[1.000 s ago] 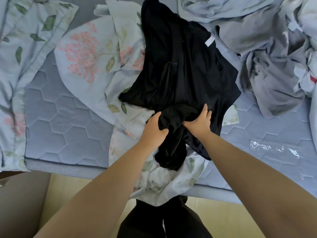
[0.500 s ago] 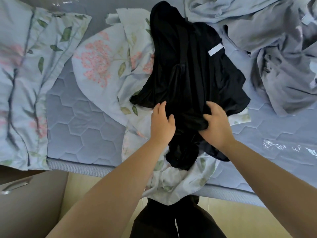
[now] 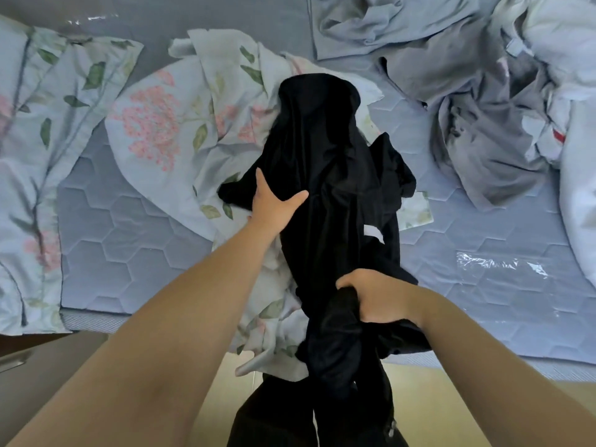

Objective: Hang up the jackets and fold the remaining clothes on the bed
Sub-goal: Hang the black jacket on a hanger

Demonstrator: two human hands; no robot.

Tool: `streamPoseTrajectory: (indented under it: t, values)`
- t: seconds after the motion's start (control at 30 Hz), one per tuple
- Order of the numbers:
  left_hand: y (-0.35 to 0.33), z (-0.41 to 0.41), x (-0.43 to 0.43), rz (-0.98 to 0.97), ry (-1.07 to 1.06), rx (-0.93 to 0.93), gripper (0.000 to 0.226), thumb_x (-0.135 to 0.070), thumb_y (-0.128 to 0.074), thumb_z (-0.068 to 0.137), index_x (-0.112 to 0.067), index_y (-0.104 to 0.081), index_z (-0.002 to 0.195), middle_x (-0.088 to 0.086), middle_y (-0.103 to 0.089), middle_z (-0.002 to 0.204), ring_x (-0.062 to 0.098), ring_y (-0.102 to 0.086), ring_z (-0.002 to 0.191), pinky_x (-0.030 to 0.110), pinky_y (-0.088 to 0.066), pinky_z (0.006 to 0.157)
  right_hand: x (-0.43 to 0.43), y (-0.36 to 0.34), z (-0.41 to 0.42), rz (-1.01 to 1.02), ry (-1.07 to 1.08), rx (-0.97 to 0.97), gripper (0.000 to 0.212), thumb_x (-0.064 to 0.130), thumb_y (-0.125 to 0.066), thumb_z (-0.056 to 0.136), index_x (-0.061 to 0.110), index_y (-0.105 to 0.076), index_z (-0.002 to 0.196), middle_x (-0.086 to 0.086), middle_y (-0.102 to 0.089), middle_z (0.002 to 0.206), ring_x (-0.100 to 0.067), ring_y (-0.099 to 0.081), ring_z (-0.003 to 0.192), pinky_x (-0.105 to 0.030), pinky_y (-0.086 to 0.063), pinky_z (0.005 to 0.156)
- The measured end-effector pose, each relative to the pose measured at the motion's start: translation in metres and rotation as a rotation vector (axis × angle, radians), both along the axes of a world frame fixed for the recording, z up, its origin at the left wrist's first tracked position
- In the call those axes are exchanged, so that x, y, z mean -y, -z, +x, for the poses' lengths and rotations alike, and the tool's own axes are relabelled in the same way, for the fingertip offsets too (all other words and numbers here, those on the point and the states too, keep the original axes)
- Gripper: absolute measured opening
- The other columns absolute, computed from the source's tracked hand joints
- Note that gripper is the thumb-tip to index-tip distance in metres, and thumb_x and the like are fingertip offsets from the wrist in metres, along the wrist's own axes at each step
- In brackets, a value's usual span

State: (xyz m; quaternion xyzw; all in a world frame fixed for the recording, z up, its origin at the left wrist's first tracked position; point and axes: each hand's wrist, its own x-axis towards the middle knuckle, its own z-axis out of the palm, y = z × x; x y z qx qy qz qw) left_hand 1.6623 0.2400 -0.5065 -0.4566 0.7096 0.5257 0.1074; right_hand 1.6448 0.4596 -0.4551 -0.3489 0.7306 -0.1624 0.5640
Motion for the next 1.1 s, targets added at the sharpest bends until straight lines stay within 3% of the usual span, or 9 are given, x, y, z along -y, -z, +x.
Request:
streamPoseTrajectory:
  t: [0.1, 0.2, 0.33, 0.57, 0.7, 0.8, 0.9, 0.97, 1.1]
  values:
    - [0.002, -0.007, -0.004, 0.077, -0.007, -0.038, 0.114, -0.037, -0.074, 0.081, -0.031, 0.016, 0.150, 0.007, -0.033, 0.152, 0.026, -0.047, 0.129, 0.039, -0.041, 0.105, -0.001, 0.003, -0.004, -0.029, 0.015, -0.182, 0.033, -0.008, -0.052, 0.070, 0.024, -0.046, 0.064, 0.007, -0.049, 0.066, -0.014, -0.053, 0.066, -0.020, -0.038, 0.057]
    - [0.005, -0.017, -0.010, 0.073, 0.070, 0.011, 0.113, -0.020, -0.074, 0.083, -0.027, 0.015, 0.151, 0.009, -0.066, 0.107, 0.016, -0.067, 0.079, 0.026, -0.054, 0.067, 0.006, 0.004, -0.010, -0.053, -0.015, -0.249, 0.041, -0.005, -0.054, 0.072, 0.032, -0.038, 0.064, 0.010, -0.048, 0.068, -0.014, -0.052, 0.069, -0.018, -0.036, 0.057]
    - [0.011, -0.018, -0.008, -0.098, 0.253, 0.103, 0.089, -0.012, -0.069, 0.084, -0.013, -0.013, 0.152, 0.015, -0.049, 0.137, 0.031, -0.049, 0.123, 0.034, -0.041, 0.099, 0.011, 0.006, -0.024, -0.050, 0.052, -0.262, 0.039, -0.007, -0.052, 0.070, 0.030, -0.039, 0.065, 0.007, -0.050, 0.069, -0.017, -0.054, 0.071, -0.019, -0.035, 0.058]
    - [0.014, -0.015, 0.005, -0.659, 0.626, 0.308, 0.045, -0.040, -0.063, 0.088, -0.017, -0.056, 0.126, 0.013, -0.040, 0.136, 0.033, -0.034, 0.127, 0.043, -0.036, 0.100, 0.012, 0.009, -0.032, -0.025, 0.075, -0.354, 0.042, -0.005, -0.054, 0.079, 0.031, -0.033, 0.070, 0.011, -0.041, 0.070, -0.011, -0.044, 0.065, -0.014, -0.025, 0.052]
    - [0.012, -0.006, -0.026, -0.143, 0.592, 0.022, 0.025, -0.019, -0.059, 0.093, -0.008, -0.062, 0.116, 0.008, -0.060, 0.120, 0.026, -0.054, 0.115, 0.029, -0.041, 0.092, 0.003, 0.004, -0.034, -0.031, 0.244, -0.560, 0.037, 0.001, -0.051, 0.085, 0.028, -0.030, 0.073, 0.008, -0.037, 0.070, -0.012, -0.040, 0.061, -0.017, -0.020, 0.049]
    - [0.002, 0.020, -0.043, 0.275, 0.742, 0.056, 0.010, -0.009, -0.058, 0.092, -0.008, -0.064, 0.101, 0.003, -0.063, 0.098, 0.019, -0.059, 0.098, 0.023, -0.043, 0.079, -0.012, 0.006, -0.039, -0.077, 0.453, -0.669, 0.024, 0.001, -0.051, 0.084, 0.020, -0.037, 0.083, 0.005, -0.045, 0.080, -0.016, -0.044, 0.063, -0.017, -0.021, 0.051]
    - [0.011, 0.042, -0.048, 0.095, 0.796, 0.136, 0.020, -0.010, -0.046, 0.097, -0.004, -0.061, 0.109, 0.005, -0.062, 0.098, 0.020, -0.058, 0.095, 0.020, -0.040, 0.071, -0.019, 0.020, -0.043, -0.107, 0.403, -0.719, 0.023, 0.006, -0.060, 0.085, 0.018, -0.044, 0.098, -0.003, -0.047, 0.124, -0.025, -0.057, 0.092, -0.015, -0.034, 0.060]
    - [0.021, 0.050, -0.051, -0.117, 0.555, 0.093, 0.031, -0.021, -0.041, 0.101, -0.012, -0.052, 0.128, 0.005, -0.060, 0.122, 0.021, -0.056, 0.111, 0.021, -0.038, 0.085, -0.019, 0.041, -0.048, -0.068, 0.361, -0.680, 0.049, 0.018, -0.065, 0.086, 0.015, -0.041, 0.128, -0.009, -0.018, 0.154, -0.031, -0.035, 0.134, -0.031, -0.047, 0.090]
    - [0.029, 0.045, -0.068, 0.181, 0.291, -0.091, 0.066, -0.044, -0.048, 0.096, -0.023, -0.019, 0.151, -0.007, -0.032, 0.151, 0.011, -0.031, 0.138, 0.022, -0.025, 0.107, 0.001, 0.081, -0.069, 0.080, 0.506, -0.469, 0.105, 0.037, -0.073, 0.081, 0.025, 0.005, 0.152, -0.009, 0.015, 0.159, -0.035, 0.003, 0.146, -0.055, -0.016, 0.116]
